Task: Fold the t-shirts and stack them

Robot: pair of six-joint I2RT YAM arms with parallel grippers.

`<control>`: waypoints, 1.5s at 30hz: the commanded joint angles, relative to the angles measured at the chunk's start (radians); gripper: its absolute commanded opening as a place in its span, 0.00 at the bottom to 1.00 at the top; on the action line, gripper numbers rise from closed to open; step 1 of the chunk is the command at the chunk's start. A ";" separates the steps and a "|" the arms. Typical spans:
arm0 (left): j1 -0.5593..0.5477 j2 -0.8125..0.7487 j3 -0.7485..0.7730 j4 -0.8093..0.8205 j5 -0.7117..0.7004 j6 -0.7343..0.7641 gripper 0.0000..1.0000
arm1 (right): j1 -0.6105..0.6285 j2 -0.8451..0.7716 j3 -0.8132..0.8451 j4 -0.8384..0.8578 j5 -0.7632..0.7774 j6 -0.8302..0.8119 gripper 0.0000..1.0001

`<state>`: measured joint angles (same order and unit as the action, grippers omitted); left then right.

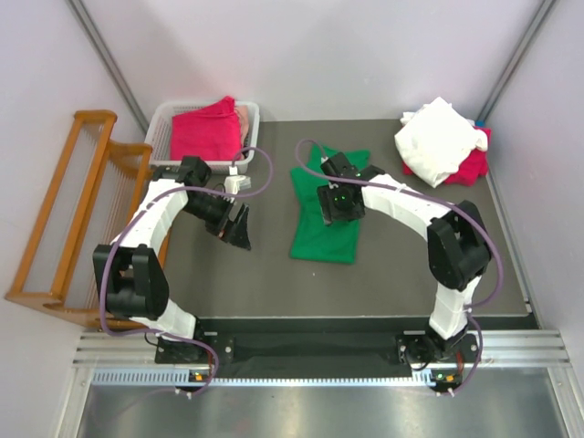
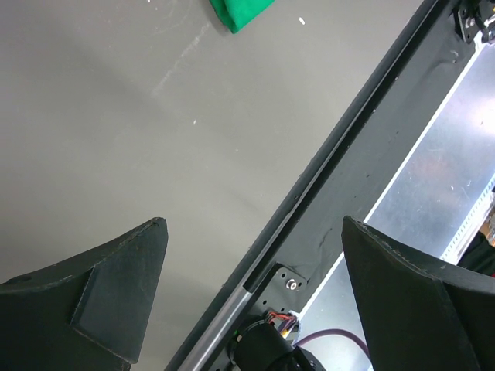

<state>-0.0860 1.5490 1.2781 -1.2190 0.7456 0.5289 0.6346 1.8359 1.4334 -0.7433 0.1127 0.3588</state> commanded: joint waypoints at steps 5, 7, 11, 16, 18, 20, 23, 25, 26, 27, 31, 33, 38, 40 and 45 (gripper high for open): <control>-0.003 -0.018 0.000 0.006 -0.029 0.019 0.99 | 0.011 0.077 0.068 0.039 -0.047 -0.009 0.62; -0.003 -0.024 -0.003 0.007 -0.037 0.019 0.99 | 0.008 0.083 0.065 0.045 -0.041 -0.012 0.62; -0.003 -0.026 -0.002 0.003 -0.049 0.022 0.99 | -0.006 0.105 0.073 0.056 -0.025 -0.021 0.62; -0.003 -0.024 0.000 -0.002 -0.043 0.025 0.99 | -0.039 0.128 0.105 0.053 0.013 -0.047 0.62; -0.003 -0.024 -0.002 -0.004 -0.041 0.026 0.99 | -0.061 0.141 0.124 0.053 0.024 -0.053 0.62; -0.003 -0.021 0.000 -0.005 -0.045 0.028 0.99 | -0.076 0.157 0.134 0.056 0.019 -0.057 0.62; -0.003 -0.023 0.001 -0.008 -0.049 0.031 0.99 | -0.101 0.180 0.145 0.068 0.012 -0.061 0.61; -0.003 -0.021 0.000 -0.010 -0.054 0.031 0.99 | -0.115 0.192 0.154 0.071 0.010 -0.066 0.61; -0.003 -0.021 0.001 -0.011 -0.054 0.031 0.99 | -0.118 0.203 0.168 0.073 0.015 -0.066 0.61; -0.003 -0.023 0.000 -0.010 -0.054 0.031 0.99 | -0.125 0.207 0.173 0.076 0.018 -0.067 0.61; -0.003 -0.021 0.007 -0.016 -0.057 0.033 0.99 | -0.138 0.226 0.203 0.078 0.028 -0.070 0.61; -0.003 -0.021 0.012 -0.019 -0.055 0.033 0.99 | -0.139 0.227 0.229 0.070 0.044 -0.072 0.61; -0.003 -0.015 0.027 -0.028 -0.054 0.034 0.99 | -0.136 0.192 0.303 0.035 0.013 -0.080 0.62; -0.003 -0.013 0.030 -0.030 -0.052 0.033 0.98 | -0.124 0.163 0.295 0.019 -0.037 -0.081 0.63; -0.003 -0.010 0.040 -0.027 -0.040 0.026 0.99 | -0.087 0.022 0.198 -0.002 -0.110 -0.051 0.66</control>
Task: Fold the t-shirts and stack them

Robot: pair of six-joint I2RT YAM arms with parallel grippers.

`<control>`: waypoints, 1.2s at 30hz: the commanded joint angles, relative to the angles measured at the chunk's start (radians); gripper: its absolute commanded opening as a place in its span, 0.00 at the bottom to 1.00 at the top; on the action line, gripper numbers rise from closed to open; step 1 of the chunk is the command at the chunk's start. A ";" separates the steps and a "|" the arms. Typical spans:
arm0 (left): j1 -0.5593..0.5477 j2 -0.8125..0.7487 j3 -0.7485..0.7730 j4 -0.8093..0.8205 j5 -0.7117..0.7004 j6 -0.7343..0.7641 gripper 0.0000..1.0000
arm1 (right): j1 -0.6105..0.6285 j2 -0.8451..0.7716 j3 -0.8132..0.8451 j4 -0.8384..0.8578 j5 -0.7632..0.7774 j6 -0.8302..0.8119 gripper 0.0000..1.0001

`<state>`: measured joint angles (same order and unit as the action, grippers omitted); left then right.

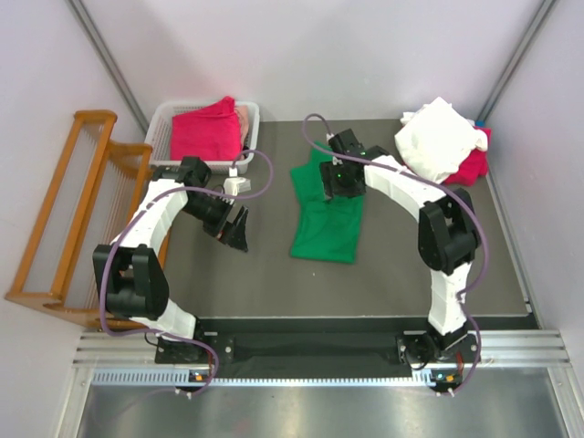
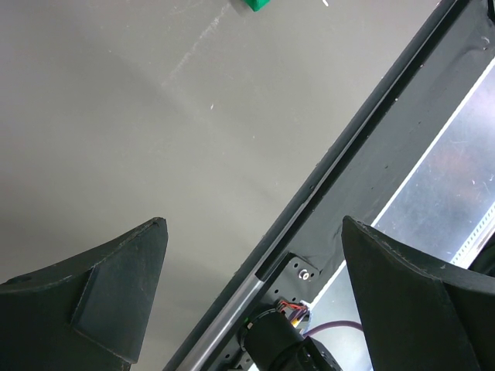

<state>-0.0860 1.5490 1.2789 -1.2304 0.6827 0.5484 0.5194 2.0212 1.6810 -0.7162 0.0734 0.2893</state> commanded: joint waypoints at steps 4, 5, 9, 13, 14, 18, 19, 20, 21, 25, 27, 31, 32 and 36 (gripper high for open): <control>-0.014 0.009 0.053 -0.015 0.041 0.001 0.99 | 0.028 -0.259 -0.208 0.009 -0.121 0.044 0.64; -0.020 0.013 0.056 -0.011 0.046 -0.007 0.99 | 0.028 -0.272 -0.225 0.018 -0.119 0.044 0.63; -0.086 0.020 0.069 0.012 0.014 -0.042 0.99 | 0.027 -0.268 -0.282 0.012 -0.080 0.033 0.62; -0.100 0.016 0.088 0.011 0.000 -0.056 0.98 | 0.028 -0.245 -0.320 0.035 -0.080 0.033 0.61; -0.100 0.014 0.089 0.009 -0.003 -0.054 0.99 | 0.028 -0.237 -0.323 0.041 -0.080 0.031 0.60; -0.100 0.002 0.092 0.003 -0.011 -0.053 0.99 | 0.030 -0.187 -0.322 0.050 -0.080 0.030 0.59; -0.100 0.002 0.091 0.003 -0.011 -0.053 0.99 | 0.030 -0.174 -0.328 0.058 -0.080 0.028 0.59; -0.100 -0.003 0.089 0.003 -0.011 -0.053 0.99 | 0.028 -0.168 -0.334 0.066 -0.083 0.028 0.59; -0.100 -0.004 0.089 0.003 -0.012 -0.053 0.98 | 0.028 -0.158 -0.348 0.072 -0.084 0.028 0.59; -0.100 -0.009 0.100 -0.003 -0.028 -0.051 0.98 | 0.028 -0.104 -0.388 0.092 -0.084 0.030 0.59; -0.098 -0.010 0.111 -0.007 -0.029 -0.051 0.99 | 0.028 -0.081 -0.418 0.103 -0.084 0.034 0.59; -0.095 -0.013 0.122 -0.012 -0.015 -0.051 0.99 | 0.030 -0.091 -0.458 0.112 -0.083 0.040 0.59; -0.093 -0.012 0.123 -0.012 -0.011 -0.051 0.99 | 0.030 -0.104 -0.466 0.116 -0.081 0.040 0.59; -0.092 -0.006 0.128 -0.011 -0.003 -0.053 0.99 | 0.031 -0.197 -0.443 0.094 -0.054 0.036 0.61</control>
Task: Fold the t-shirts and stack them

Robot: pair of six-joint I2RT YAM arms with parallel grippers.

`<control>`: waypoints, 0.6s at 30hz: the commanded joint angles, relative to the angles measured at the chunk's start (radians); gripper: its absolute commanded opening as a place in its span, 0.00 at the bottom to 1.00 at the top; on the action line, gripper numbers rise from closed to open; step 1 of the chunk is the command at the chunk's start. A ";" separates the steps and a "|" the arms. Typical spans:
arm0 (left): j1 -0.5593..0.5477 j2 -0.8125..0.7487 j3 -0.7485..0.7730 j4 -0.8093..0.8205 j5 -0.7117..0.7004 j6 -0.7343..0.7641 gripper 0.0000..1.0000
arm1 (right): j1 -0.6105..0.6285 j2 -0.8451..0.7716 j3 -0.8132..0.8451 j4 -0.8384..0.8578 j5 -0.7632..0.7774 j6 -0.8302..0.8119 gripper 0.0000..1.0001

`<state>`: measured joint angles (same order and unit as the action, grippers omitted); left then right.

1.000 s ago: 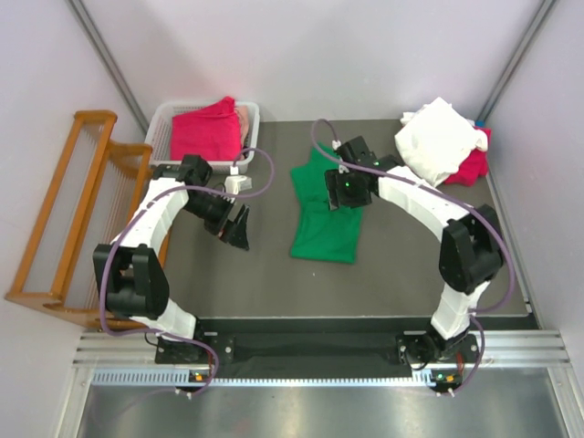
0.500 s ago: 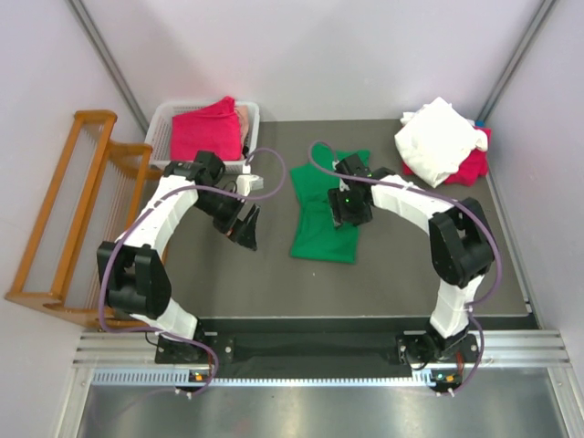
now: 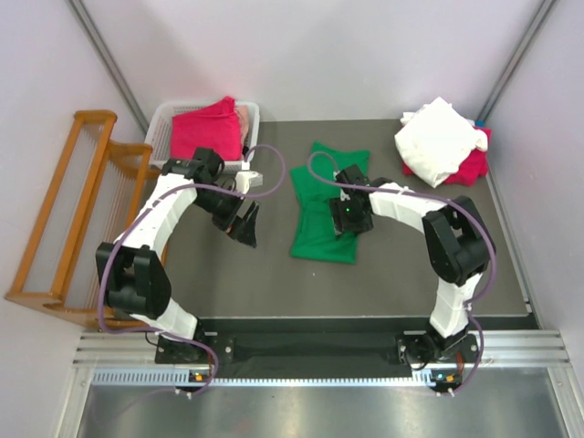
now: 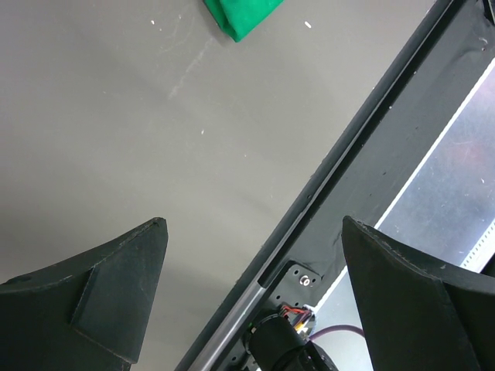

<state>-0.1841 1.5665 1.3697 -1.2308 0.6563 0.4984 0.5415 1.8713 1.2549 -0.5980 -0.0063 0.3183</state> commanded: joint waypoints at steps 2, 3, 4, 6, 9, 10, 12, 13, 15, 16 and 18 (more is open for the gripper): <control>0.006 -0.020 0.040 -0.004 0.032 -0.007 0.99 | 0.009 -0.078 0.015 -0.048 0.040 -0.004 0.61; 0.006 -0.020 0.040 -0.001 0.039 -0.009 0.98 | 0.008 -0.108 0.053 -0.069 0.052 -0.005 0.62; 0.006 -0.020 0.040 0.007 0.048 -0.014 0.99 | 0.008 -0.121 0.070 -0.080 0.061 -0.010 0.62; 0.006 -0.017 0.035 0.011 0.052 -0.017 0.98 | 0.009 -0.164 0.106 -0.100 0.084 -0.010 0.64; 0.003 -0.029 0.019 0.028 0.040 -0.015 0.99 | 0.011 -0.220 0.101 -0.106 0.097 0.002 0.68; 0.003 -0.034 0.012 0.039 0.031 -0.020 0.99 | 0.011 -0.231 0.095 -0.106 0.103 0.004 0.68; -0.008 -0.046 -0.009 0.059 0.006 -0.015 0.99 | 0.014 -0.273 0.066 -0.108 0.112 0.016 0.69; -0.023 -0.048 -0.017 0.065 -0.004 -0.018 0.99 | 0.017 -0.285 0.054 -0.117 0.112 0.021 0.69; -0.046 -0.051 -0.040 0.079 -0.035 -0.023 0.99 | 0.023 -0.325 0.000 -0.120 0.095 0.045 0.69; -0.072 -0.048 -0.047 0.088 -0.044 -0.027 0.99 | 0.026 -0.339 -0.023 -0.121 0.085 0.053 0.69; -0.089 -0.046 -0.080 0.128 -0.079 -0.050 0.99 | 0.038 -0.377 -0.101 -0.109 0.059 0.083 0.68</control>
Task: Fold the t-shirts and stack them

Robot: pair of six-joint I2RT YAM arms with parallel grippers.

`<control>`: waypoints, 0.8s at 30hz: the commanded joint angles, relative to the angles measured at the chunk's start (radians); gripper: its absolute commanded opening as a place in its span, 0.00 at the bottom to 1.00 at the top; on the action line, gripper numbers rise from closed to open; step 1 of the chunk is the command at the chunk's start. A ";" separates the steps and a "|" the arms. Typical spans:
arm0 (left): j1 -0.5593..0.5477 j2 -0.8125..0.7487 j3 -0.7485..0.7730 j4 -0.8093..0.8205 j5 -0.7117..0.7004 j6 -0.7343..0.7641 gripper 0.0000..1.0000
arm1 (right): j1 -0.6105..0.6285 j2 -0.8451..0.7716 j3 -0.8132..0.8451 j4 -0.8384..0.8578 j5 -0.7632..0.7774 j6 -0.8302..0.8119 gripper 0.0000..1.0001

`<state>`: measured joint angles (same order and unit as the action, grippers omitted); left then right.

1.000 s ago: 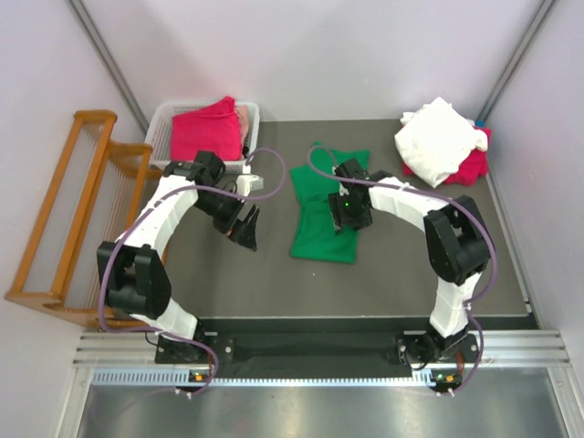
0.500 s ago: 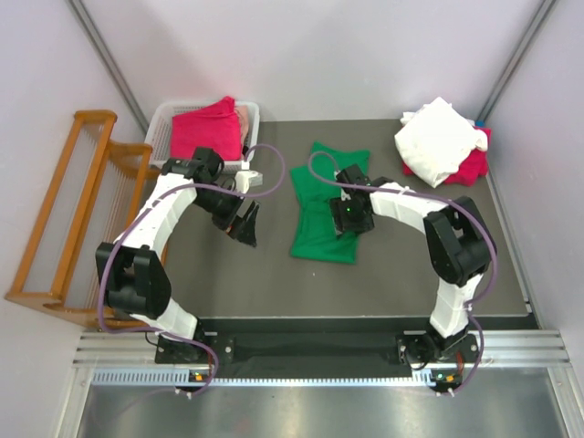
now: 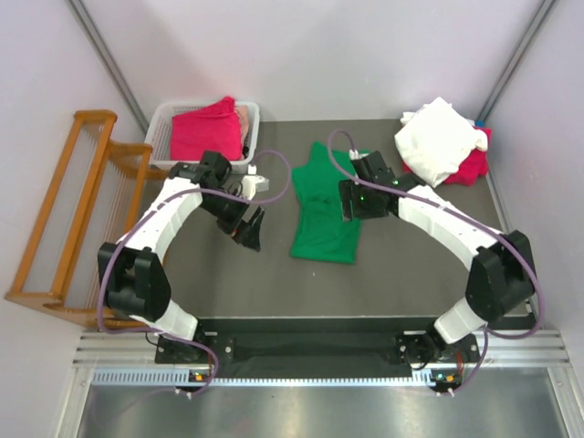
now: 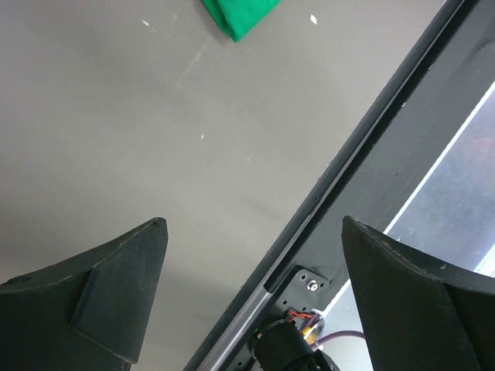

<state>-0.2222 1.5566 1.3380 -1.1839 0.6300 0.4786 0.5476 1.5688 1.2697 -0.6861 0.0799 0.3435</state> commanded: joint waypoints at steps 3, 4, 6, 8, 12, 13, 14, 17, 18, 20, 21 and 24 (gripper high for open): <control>-0.055 -0.026 -0.072 0.153 -0.110 -0.081 0.99 | 0.067 -0.096 -0.196 -0.004 -0.043 0.092 0.67; -0.055 -0.024 -0.074 0.170 -0.127 -0.098 0.98 | 0.092 -0.095 -0.208 -0.004 -0.043 0.098 0.66; -0.055 -0.026 -0.076 0.211 -0.150 -0.148 0.99 | 0.115 -0.090 -0.236 0.003 -0.039 0.120 0.66; -0.058 -0.035 -0.088 0.265 -0.170 -0.166 0.99 | 0.147 -0.081 -0.248 0.010 -0.032 0.133 0.66; -0.059 -0.076 -0.177 0.427 -0.222 -0.199 0.99 | 0.169 -0.056 -0.250 0.029 -0.035 0.150 0.66; -0.059 -0.116 -0.239 0.481 -0.196 -0.205 0.99 | 0.175 -0.053 -0.247 0.031 -0.035 0.150 0.66; -0.059 -0.140 -0.269 0.560 -0.173 -0.189 0.99 | 0.175 -0.049 -0.239 0.031 -0.035 0.152 0.66; -0.062 -0.228 -0.368 0.737 -0.167 -0.224 0.99 | 0.181 -0.039 -0.233 0.037 -0.038 0.160 0.66; -0.062 -0.239 -0.384 0.754 -0.153 -0.239 0.99 | 0.180 -0.038 -0.233 0.040 -0.039 0.164 0.66; -0.062 -0.208 -0.376 0.765 -0.188 -0.274 0.99 | 0.181 -0.035 -0.234 0.043 -0.039 0.167 0.66; -0.062 -0.185 -0.375 0.799 -0.229 -0.398 0.99 | 0.181 -0.030 -0.233 0.045 -0.039 0.167 0.65; -0.060 -0.072 -0.246 0.594 -0.115 -0.347 0.99 | 0.183 -0.016 -0.221 0.039 -0.040 0.166 0.65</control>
<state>-0.2829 1.3914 0.9829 -0.5476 0.4381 0.1844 0.7139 1.5356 1.0088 -0.6754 0.0422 0.4942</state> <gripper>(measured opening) 0.989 0.654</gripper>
